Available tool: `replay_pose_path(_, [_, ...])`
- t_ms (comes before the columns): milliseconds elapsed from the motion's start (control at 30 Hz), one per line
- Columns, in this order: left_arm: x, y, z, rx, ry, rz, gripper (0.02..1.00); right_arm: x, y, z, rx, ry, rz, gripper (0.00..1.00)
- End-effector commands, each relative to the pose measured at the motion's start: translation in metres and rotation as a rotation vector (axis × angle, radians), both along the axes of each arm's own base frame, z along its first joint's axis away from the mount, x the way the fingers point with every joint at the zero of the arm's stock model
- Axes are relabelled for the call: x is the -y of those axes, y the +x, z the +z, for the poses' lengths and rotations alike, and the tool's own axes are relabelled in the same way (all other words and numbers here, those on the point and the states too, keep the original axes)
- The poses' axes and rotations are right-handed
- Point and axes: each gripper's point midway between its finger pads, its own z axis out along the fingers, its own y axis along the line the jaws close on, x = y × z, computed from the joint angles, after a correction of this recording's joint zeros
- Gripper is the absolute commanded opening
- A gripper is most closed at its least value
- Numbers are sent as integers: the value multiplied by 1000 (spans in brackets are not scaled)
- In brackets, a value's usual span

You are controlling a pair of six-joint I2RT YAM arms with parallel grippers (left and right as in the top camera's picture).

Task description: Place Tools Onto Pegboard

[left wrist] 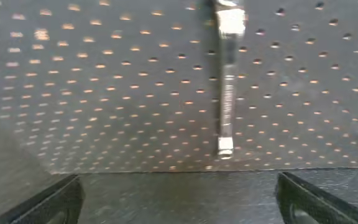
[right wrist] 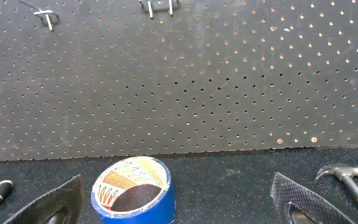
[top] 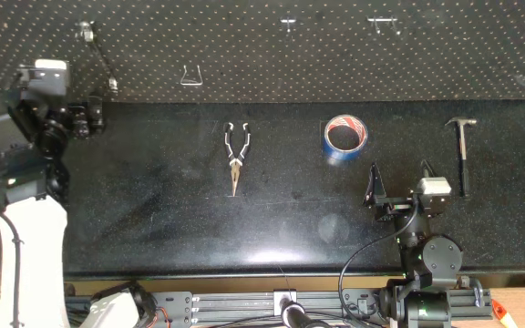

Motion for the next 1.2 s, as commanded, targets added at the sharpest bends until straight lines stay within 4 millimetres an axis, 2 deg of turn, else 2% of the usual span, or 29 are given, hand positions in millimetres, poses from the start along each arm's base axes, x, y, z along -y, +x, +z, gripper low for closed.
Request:
replay_pose_path(33, [-17, -59, 51, 54, 13, 102, 996, -1, 0, -1, -3, 15, 4, 976])
replay_pose_path(100, [-12, -107, 34, -45, -25, 156, 996, -1, 0, -1, -3, 15, 4, 976])
replay_pose_path(167, [7, -140, 17, -95, -9, 161, 996, -1, 0, -1, -3, 15, 4, 976])
replay_pose_path(333, [41, -172, 3, -29, -28, 79, 996, -1, 0, -1, -3, 15, 4, 976])
replay_pose_path(433, [64, -182, -10, -85, -114, -5, 996, -1, 0, -1, -3, 15, 4, 976])
replay_pose_path(467, [66, -187, -18, -121, -128, -2, 996, -1, 0, -1, -3, 15, 4, 976])
replay_pose_path(600, [66, -187, -18, -122, -129, -2, 996, -1, 0, -1, -3, 15, 4, 976])
replay_pose_path(833, [74, -176, -1, -36, -131, -66, 996, -1, 0, -1, -3, 15, 4, 976])
replay_pose_path(933, [76, -159, 8, 1, -218, 30, 996, -1, 0, -1, -3, 15, 4, 976])
replay_pose_path(1000, [99, -132, -12, -88, -294, 67, 996, -1, 0, -1, -3, 15, 4, 976])
replay_pose_path(1067, [135, -110, -42, -202, -320, 48, 996, -1, 0, -1, -3, 15, 4, 976])
replay_pose_path(1133, [180, -101, -68, -290, -325, -24, 996, -1, 0, -1, -3, 15, 4, 976])
replay_pose_path(1167, [213, -101, -84, -341, -344, -75, 996, -1, 0, -1, -3, 15, 4, 976])
replay_pose_path(1200, [234, -101, -94, -370, -395, -69, 998, -1, 0, -1, -3, 15, 4, 976])
